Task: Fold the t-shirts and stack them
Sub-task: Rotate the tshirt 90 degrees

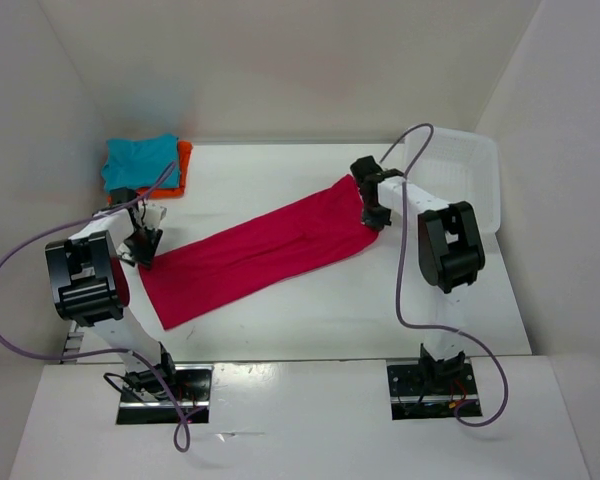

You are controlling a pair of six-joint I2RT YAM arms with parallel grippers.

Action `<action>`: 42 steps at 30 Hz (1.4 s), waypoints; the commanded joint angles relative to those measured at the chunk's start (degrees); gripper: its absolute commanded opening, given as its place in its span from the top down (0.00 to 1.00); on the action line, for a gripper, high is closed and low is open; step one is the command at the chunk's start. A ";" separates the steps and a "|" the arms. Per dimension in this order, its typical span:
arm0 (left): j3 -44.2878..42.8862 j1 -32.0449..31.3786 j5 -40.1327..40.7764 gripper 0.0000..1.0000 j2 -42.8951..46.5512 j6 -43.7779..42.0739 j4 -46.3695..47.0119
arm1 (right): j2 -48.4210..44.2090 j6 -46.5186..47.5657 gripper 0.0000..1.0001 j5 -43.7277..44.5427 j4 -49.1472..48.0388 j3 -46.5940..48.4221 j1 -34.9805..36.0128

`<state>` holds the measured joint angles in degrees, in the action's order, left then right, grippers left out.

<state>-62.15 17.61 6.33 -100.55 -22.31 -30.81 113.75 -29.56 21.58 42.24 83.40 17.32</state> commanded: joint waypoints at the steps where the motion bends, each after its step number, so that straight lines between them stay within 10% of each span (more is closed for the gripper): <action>1: 2.03 0.76 0.09 0.48 1.76 0.16 -5.31 | 3.57 2.31 1.00 3.29 3.11 7.03 2.37; 11: 2.56 0.76 -1.58 0.38 3.35 0.16 -9.62 | 20.97 5.91 1.00 4.51 8.37 32.07 3.86; 18: 1.34 0.76 -2.81 0.27 3.87 1.21 -12.69 | 39.50 9.60 1.00 8.47 18.84 68.49 3.24; 25: -3.15 0.15 -6.06 0.14 3.87 1.74 -19.10 | 43.39 11.98 0.98 4.02 11.49 75.15 -0.09; 29: -4.47 -0.99 -6.06 0.11 3.87 2.43 -19.73 | 43.39 13.30 0.20 -1.18 5.67 79.81 -1.68; 31: -5.17 -0.99 -6.06 0.11 3.87 3.32 -20.34 | 40.25 14.44 0.00 -1.89 6.53 80.95 -1.68; 42: -2.45 -0.38 -9.23 0.09 10.62 8.86 -11.13 | 15.63 2.95 0.00 11.25 27.61 69.81 22.17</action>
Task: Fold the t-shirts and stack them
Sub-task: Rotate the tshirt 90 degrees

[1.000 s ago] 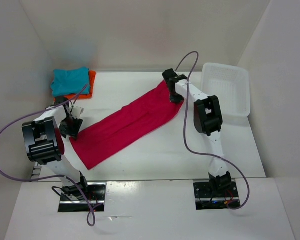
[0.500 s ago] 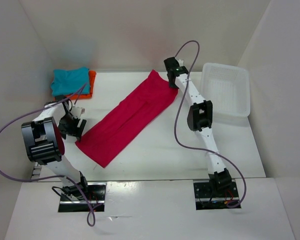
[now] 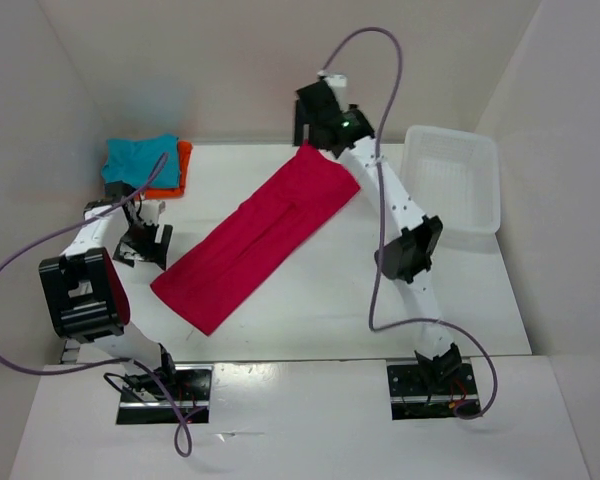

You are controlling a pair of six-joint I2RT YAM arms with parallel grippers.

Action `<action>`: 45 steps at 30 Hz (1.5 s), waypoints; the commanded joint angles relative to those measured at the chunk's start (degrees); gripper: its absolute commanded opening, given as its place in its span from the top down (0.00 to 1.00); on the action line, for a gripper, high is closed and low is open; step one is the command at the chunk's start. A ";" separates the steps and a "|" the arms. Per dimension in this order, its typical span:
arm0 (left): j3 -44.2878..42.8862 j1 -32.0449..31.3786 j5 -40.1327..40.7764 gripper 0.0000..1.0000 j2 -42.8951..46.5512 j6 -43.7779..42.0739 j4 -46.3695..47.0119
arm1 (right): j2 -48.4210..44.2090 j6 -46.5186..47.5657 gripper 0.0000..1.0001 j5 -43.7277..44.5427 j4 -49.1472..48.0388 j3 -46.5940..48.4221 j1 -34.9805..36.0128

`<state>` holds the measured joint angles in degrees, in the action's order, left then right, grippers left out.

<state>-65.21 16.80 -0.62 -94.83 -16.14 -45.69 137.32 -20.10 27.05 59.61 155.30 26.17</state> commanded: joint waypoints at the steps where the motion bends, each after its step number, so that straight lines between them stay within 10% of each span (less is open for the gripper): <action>1: 1.22 1.13 -3.32 0.09 5.52 3.65 4.46 | -7.94 -8.45 0.00 7.56 12.17 -4.55 16.77; 6: 1.23 3.15 -6.05 0.08 7.29 4.98 6.49 | -10.12 -21.81 0.07 10.15 14.92 -15.02 31.91; 13: 1.23 11.94 -13.35 0.08 10.36 6.20 7.02 | -21.01 -29.73 0.63 -4.08 -3.51 -39.51 37.36; 18: 3.94 12.47 -15.37 0.08 12.21 6.21 8.95 | -23.94 -38.51 0.38 -17.29 -17.87 -57.03 41.58; 45: 5.09 12.47 -21.53 0.06 13.88 -1.17 8.69 | -2.67 -55.40 0.36 -18.35 -12.77 -44.30 45.81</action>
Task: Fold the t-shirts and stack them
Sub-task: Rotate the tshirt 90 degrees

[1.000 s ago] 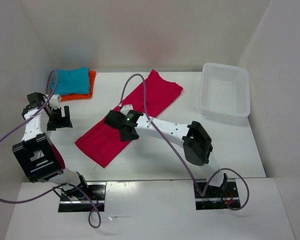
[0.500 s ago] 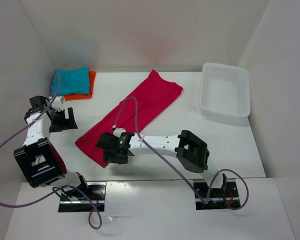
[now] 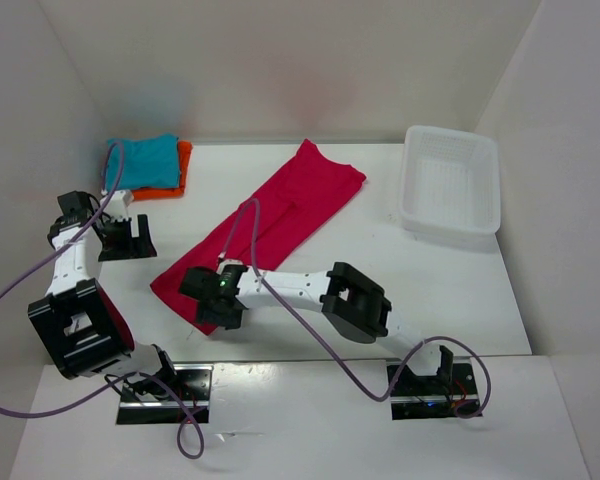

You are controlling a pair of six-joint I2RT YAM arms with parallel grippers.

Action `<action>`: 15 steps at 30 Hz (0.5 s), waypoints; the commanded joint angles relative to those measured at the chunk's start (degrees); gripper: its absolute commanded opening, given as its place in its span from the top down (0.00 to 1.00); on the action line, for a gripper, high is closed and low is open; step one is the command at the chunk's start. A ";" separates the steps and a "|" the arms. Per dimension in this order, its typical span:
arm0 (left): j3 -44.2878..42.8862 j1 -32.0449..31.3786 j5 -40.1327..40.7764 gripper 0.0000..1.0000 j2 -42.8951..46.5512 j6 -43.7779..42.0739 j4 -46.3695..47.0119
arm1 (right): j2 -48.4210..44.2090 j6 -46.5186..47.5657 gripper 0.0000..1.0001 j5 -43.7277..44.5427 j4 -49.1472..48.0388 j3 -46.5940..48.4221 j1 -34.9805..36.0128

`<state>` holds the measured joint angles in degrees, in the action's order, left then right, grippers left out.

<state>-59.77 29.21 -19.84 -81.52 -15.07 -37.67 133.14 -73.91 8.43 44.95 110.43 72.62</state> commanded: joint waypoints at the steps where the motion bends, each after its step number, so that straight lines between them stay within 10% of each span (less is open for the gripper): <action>1: -0.35 0.06 -2.31 0.06 0.57 -2.24 0.67 | 3.07 -0.89 0.39 0.28 2.51 2.66 -0.64; 10: -0.88 0.06 -3.37 0.06 1.10 -2.77 0.67 | 9.94 0.34 0.47 -1.92 7.87 9.98 -0.64; 15: -0.35 0.06 -3.89 0.06 1.62 -3.91 0.67 | 7.05 -2.02 0.87 -5.86 2.35 1.14 -2.21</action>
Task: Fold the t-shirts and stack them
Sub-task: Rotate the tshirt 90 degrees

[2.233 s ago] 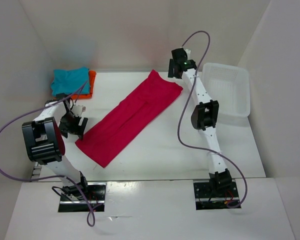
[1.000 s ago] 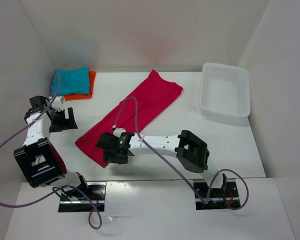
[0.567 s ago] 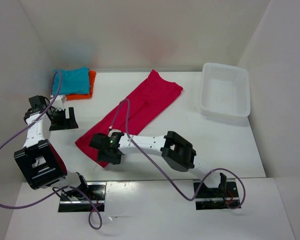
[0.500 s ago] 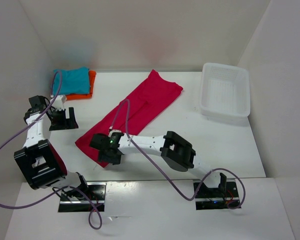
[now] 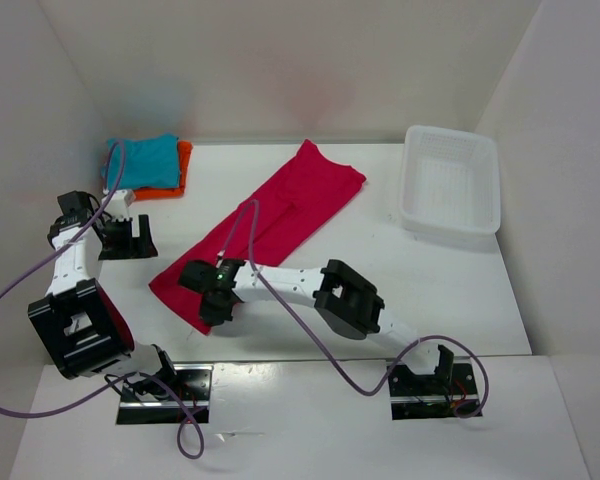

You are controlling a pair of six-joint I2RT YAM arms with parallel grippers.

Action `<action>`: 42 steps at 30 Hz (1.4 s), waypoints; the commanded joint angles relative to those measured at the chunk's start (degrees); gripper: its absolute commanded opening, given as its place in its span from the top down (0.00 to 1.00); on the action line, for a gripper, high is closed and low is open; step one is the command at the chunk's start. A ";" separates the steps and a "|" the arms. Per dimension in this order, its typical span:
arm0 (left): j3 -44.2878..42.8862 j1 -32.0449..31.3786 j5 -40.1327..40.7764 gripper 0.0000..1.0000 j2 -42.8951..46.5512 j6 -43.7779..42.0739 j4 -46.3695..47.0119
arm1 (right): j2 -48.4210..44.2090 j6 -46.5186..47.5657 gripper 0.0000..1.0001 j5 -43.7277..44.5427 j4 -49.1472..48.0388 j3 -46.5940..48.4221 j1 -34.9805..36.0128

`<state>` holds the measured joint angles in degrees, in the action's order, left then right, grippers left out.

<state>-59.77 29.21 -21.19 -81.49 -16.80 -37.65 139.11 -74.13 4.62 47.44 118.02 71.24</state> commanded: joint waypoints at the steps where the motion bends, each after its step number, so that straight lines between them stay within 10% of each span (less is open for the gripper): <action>1: -0.35 0.06 -2.54 0.06 1.60 -2.19 0.65 | 0.29 -3.03 0.94 -2.60 -1.37 -8.31 -0.84; 12: -2.19 -4.68 -5.71 0.06 -0.16 -13.34 -4.80 | -22.90 -8.75 1.00 -4.18 -18.34 -44.77 -3.39; 29: -3.62 -44.81 9.21 0.06 9.74 -28.09 -1.83 | -61.48 -13.94 1.00 -4.36 -13.69 -81.27 -3.39; 31: 3.20 -49.49 11.07 0.05 14.67 -39.93 -1.29 | -66.48 -14.64 0.90 -4.36 -11.59 -81.28 -3.39; 32: 5.60 -53.34 11.69 0.05 20.27 -44.33 -0.59 | -67.99 -14.64 0.65 -3.84 -10.62 -81.28 -3.39; 35: 11.06 -58.46 13.54 0.05 27.26 -55.34 -2.94 | -73.00 -12.89 0.41 -3.83 -10.09 -81.28 -3.39; 42: 20.90 -71.47 10.81 0.05 40.07 -76.60 -11.83 | -75.56 -11.83 0.39 -3.83 -10.61 -82.42 -3.39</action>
<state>-43.16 -38.89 -9.89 -45.95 -78.37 -43.68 64.40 -86.63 0.05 34.83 36.58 67.72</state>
